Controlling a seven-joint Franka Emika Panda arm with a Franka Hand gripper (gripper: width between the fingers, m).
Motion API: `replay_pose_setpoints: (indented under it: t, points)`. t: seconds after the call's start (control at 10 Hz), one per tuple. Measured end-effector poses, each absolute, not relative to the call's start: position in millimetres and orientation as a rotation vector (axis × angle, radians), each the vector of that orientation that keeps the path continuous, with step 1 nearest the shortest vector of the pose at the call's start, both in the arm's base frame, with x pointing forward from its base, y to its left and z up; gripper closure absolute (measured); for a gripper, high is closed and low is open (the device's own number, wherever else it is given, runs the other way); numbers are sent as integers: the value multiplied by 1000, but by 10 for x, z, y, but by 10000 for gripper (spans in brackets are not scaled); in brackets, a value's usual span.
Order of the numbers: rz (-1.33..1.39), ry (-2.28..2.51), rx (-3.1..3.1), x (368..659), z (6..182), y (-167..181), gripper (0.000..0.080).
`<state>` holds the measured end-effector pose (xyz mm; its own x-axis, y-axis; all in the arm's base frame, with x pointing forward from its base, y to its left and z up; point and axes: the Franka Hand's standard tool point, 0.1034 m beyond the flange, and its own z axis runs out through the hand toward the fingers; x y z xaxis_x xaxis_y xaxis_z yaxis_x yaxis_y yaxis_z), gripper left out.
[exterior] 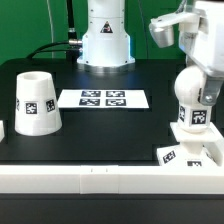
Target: Assemble lamp
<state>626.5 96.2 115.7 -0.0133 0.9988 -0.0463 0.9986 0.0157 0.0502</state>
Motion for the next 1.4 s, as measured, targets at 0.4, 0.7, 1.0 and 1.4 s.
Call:
replay_pose_setpoints:
  t: [0.4, 0.7, 1.0, 1.4]
  points:
    - [-15, 2385, 1911, 6276, 1161, 957, 101]
    - [-39, 2511, 1725, 6284, 1161, 914, 101]
    - [-49, 2544, 1667, 6288, 1159, 886, 223]
    - [-53, 2509, 1725, 6284, 1157, 867, 223]
